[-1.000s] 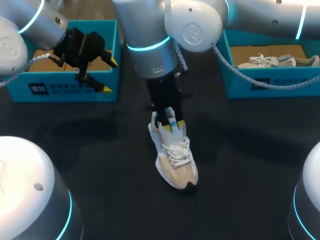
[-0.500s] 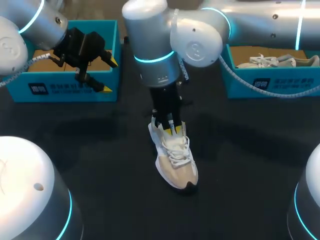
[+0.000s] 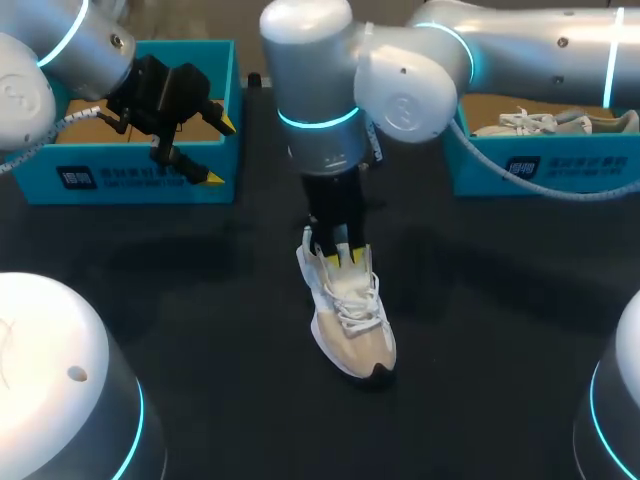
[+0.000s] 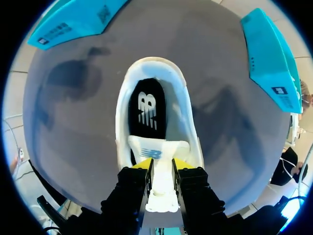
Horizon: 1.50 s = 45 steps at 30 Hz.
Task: Take the shoe out of the shoebox, open the shoe tongue, remove and reinsert the insole, then place the shoe into the shoebox
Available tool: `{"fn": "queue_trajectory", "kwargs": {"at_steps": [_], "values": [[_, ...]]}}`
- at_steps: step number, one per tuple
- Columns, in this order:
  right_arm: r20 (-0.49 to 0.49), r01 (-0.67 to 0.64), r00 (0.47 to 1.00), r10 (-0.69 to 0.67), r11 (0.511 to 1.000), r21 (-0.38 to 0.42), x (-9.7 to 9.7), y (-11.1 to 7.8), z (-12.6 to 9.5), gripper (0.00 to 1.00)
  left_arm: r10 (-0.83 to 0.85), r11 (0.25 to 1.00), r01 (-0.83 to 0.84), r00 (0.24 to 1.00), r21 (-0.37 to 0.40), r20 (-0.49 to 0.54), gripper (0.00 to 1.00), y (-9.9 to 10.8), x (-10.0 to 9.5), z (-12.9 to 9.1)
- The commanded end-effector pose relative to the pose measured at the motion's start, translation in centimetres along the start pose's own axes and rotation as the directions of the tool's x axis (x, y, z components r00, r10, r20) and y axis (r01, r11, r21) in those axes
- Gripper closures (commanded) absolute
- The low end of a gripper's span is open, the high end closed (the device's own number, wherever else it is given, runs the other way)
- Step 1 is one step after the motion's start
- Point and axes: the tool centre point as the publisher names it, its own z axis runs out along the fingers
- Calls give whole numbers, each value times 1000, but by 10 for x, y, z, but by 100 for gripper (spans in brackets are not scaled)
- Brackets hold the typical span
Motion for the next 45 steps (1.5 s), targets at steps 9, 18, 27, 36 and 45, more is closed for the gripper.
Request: {"fn": "queue_trajectory", "kwargs": {"at_steps": [9, 18, 27, 36, 45], "values": [[-5, 120, 993, -122, 985, -122, -13, -8, -47, 73, 0, 1000, 0, 1000, -2, 0, 0, 0, 0, 0], [59, 484, 875, -481, 860, -160, -3, 5, -67, 0, 0, 1000, 0, 1000, -2, 0, 0, 0, 0, 0], [59, 484, 875, -481, 860, -160, -3, 5, -67, 0, 0, 1000, 0, 1000, -2, 0, 0, 0, 0, 0], [179, 762, 646, -742, 639, -101, -6, 17, -61, 0, 0, 1000, 0, 1000, -2, 0, 0, 0, 0, 0], [201, 883, 468, -861, 463, -72, -5, 50, -56, 0, 0, 1000, 0, 1000, -2, 0, 0, 0, 0, 0]]}}
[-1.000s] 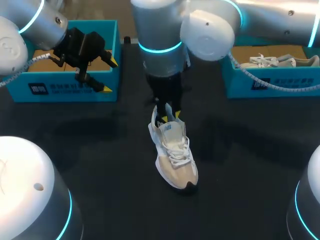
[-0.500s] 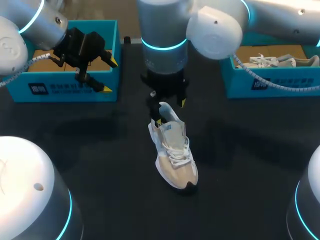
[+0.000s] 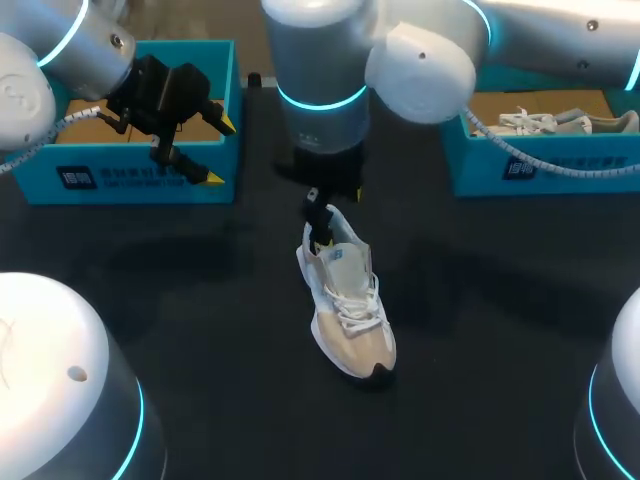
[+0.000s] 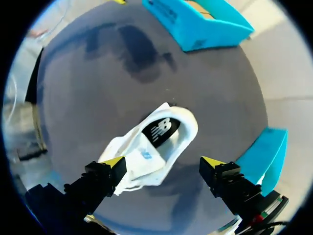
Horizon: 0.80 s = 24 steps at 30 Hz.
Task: Take the shoe out of the shoebox, open the shoe tongue, remove and reinsert the insole, then place the shoe into the shoebox
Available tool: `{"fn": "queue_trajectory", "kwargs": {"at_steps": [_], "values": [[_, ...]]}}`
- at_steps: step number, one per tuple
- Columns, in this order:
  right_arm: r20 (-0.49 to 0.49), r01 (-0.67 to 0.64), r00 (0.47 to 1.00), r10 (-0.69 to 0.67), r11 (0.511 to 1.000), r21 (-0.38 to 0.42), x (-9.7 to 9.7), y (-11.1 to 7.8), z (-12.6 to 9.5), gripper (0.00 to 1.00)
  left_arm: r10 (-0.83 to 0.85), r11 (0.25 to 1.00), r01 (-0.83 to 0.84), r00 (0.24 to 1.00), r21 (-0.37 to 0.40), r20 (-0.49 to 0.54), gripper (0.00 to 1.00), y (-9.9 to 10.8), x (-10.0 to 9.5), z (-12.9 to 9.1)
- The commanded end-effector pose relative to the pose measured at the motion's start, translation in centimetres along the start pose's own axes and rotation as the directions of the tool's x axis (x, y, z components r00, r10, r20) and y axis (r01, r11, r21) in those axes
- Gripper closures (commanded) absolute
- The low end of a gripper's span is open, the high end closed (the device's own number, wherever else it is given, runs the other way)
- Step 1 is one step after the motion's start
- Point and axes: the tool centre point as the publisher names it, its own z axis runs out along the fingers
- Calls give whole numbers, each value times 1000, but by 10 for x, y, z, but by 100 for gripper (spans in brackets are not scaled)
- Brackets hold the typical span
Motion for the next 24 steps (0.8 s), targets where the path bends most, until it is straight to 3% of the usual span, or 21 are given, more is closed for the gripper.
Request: {"fn": "queue_trajectory", "kwargs": {"at_steps": [1, 14, 24], "values": [[-5, 186, 983, -186, 983, 12, -10, 20, 11, 0, 0, 1000, 0, 1000, -2, 0, 0, 0, 0, 0], [97, 391, 917, -388, 920, -20, -42, 41, 41, 0, 0, 1000, 0, 1000, -2, 0, 0, 0, 0, 0], [95, 465, 883, -460, 885, -33, -58, 54, 76, 0, 0, 1000, 0, 1000, -2, 0, 0, 0, 0, 0]]}}
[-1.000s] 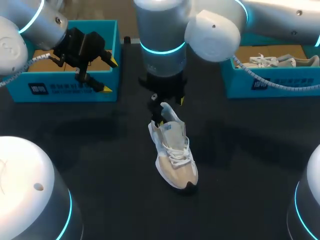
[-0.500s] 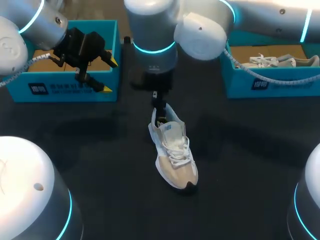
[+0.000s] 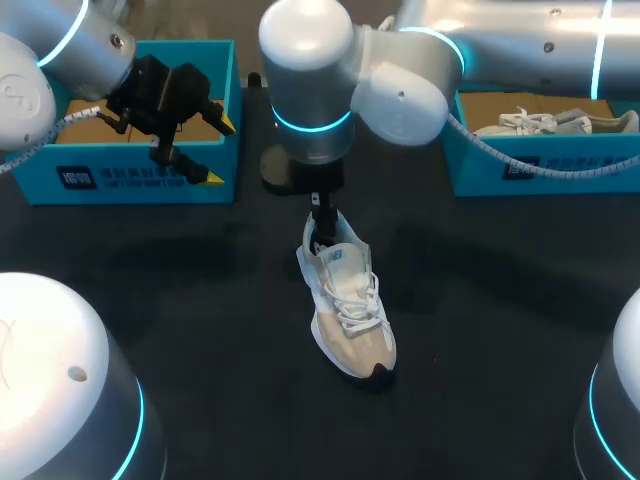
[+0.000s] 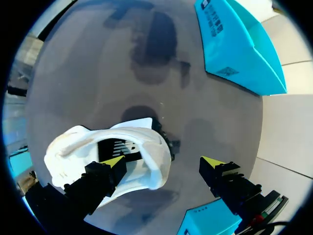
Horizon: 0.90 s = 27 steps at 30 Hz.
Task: Take the shoe out of the shoebox, open the shoe tongue, remove and reinsert the insole, then place the shoe into the shoebox
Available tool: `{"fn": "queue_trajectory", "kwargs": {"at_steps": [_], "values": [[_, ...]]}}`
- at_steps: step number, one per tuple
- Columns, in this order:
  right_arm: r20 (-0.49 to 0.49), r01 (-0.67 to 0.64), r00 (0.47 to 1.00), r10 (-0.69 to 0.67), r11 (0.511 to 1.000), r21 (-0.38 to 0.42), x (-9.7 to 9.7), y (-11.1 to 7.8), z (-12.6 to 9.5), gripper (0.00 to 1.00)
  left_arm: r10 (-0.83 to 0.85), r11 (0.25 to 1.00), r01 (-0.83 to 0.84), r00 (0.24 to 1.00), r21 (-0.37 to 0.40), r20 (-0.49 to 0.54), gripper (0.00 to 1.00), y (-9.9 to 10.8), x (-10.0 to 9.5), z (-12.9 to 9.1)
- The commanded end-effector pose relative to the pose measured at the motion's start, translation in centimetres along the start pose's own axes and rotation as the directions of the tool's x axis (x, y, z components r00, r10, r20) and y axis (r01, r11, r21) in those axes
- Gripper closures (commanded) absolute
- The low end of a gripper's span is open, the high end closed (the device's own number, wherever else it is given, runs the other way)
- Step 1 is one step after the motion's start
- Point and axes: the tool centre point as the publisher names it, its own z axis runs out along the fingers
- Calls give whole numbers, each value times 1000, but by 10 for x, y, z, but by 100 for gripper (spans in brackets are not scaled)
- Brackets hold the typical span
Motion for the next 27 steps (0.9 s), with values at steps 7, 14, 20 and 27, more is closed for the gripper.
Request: {"fn": "queue_trajectory", "kwargs": {"at_steps": [7, 14, 20, 27], "values": [[-51, 50, 997, -50, 999, -5, -7, 7, 33, 25, 0, 1000, 0, 1000, -2, 0, 0, 0, 0, 0], [-91, 51, 995, -50, 999, 15, 4, 6, 45, 62, 0, 1000, 0, 1000, -2, 0, 0, 0, 0, 0], [-98, 12, 995, -9, 1000, 28, 7, 0, 43, 100, 0, 1000, 0, 1000, -2, 0, 0, 0, 0, 0], [-85, -48, 995, 49, 999, 18, 8, -5, 17, 100, 0, 1000, 0, 1000, -2, 0, 0, 0, 0, 0]]}}
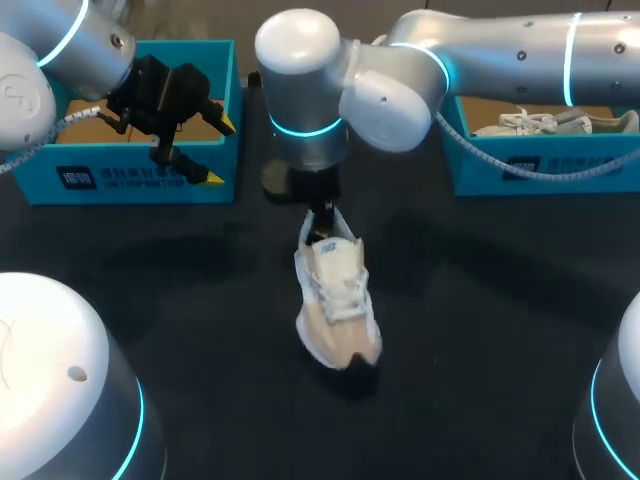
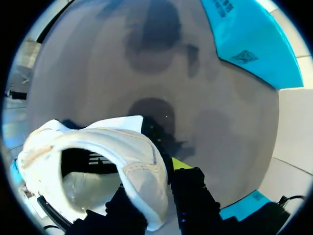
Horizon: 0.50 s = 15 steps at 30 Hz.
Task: Take the shoe out of the shoebox, open the shoe tongue, remove and reinsert the insole, then place the shoe into the shoebox
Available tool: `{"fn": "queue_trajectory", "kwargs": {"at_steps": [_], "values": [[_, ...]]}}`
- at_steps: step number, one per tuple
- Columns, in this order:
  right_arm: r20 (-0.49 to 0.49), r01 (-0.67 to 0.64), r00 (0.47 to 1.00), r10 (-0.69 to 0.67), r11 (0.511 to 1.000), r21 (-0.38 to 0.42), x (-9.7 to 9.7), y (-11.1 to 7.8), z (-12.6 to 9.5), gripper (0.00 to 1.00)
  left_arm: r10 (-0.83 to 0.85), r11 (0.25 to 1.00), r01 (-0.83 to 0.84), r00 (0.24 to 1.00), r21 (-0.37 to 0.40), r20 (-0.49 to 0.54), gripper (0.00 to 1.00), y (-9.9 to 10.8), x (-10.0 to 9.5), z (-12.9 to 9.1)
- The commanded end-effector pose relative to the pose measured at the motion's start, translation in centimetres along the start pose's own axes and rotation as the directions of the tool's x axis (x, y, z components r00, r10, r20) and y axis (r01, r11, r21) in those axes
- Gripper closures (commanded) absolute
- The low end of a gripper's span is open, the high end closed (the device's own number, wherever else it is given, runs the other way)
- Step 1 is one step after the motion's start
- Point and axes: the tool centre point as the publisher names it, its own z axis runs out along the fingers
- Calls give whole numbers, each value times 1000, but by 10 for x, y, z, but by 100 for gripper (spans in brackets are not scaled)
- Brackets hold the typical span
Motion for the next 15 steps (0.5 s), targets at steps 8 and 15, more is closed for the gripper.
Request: {"fn": "queue_trajectory", "kwargs": {"at_steps": [8, 15], "values": [[13, -31, 999, 30, 998, 50, 10, -20, -85, 100, 0, 1000, 0, 1000, -2, 0, 0, 0, 0, 0], [12, -13, 1000, 13, 998, 63, 10, -29, -152, 100, 0, 1000, 0, 1000, -2, 0, 0, 0, 0, 0]]}}
